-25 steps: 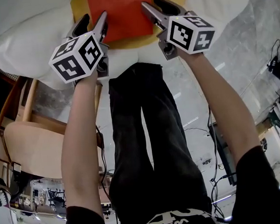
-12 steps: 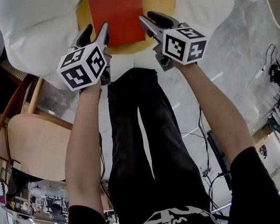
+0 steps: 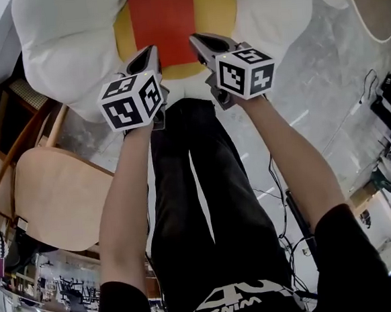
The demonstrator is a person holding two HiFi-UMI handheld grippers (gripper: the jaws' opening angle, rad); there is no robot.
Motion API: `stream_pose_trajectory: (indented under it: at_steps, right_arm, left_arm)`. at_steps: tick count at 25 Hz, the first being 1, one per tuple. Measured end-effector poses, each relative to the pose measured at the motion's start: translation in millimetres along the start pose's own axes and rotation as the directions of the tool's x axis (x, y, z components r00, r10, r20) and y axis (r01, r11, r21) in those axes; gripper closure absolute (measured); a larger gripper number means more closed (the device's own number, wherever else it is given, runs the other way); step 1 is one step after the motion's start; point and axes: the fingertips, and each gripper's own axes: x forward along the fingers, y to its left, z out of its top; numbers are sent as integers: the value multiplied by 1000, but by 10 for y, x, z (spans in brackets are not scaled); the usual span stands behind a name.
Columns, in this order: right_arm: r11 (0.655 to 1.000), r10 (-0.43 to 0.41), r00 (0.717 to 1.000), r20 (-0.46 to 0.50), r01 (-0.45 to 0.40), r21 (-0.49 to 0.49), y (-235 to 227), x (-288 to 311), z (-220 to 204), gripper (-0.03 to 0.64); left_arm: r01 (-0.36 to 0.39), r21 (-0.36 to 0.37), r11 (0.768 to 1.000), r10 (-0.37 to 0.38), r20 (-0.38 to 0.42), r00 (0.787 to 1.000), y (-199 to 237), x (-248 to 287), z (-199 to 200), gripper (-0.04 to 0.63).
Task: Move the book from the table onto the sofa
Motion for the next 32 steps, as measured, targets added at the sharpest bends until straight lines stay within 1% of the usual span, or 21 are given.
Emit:
stream_pose_trajectory:
  at_steps: [5,11,16,20,26,32]
  right_arm:
    - [1000,21,1000,18,-21,18,297,-255,95,615]
    - [997,33,998,61,-36,64,678,-666,234,615]
    - [995,66,995,76,-72,68,1056,-1068,380,615]
    - [994,94,992,85,-99,51,1344,-1429,538,615]
    - [992,118,987,111,-122,31,1740,-2034,775,615]
    - [987,160,971,179,-162,-1,2187,-2628,1076,615]
  left_arm:
    - [5,-5,1000,-5,34,999,-163,-341,138,586]
    - [7,26,1000,-9,56,998,-426,-800,323,586]
    - [20,-9,1000,-20,72,997,-693,-1167,438,586]
    - [34,-31,999,-30,101,994,-984,-1512,602,586]
    - [68,-6,998,-67,135,989,-1552,-2114,867,586]
    - [90,37,995,-96,183,978,-1970,-2776,1166,586]
